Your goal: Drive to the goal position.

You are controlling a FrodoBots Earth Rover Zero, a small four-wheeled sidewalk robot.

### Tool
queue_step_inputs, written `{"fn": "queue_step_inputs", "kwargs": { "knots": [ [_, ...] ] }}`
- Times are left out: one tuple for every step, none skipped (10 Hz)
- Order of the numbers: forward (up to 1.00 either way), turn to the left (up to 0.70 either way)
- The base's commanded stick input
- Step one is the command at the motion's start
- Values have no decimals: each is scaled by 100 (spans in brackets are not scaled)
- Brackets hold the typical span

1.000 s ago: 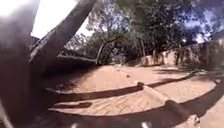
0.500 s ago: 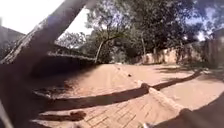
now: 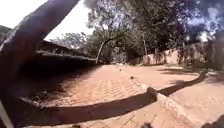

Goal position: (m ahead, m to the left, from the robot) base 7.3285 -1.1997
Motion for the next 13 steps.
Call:
{"fn": "queue_step_inputs", "kwargs": {
  "knots": [
    [70, 0],
    [70, 0],
    [70, 0],
    [70, 0],
    [70, 0],
    [70, 0],
    [70, 0],
    [70, 0],
    [70, 0],
    [70, 0],
    [70, 0],
    [70, 0],
    [70, 0]
  ]
}}
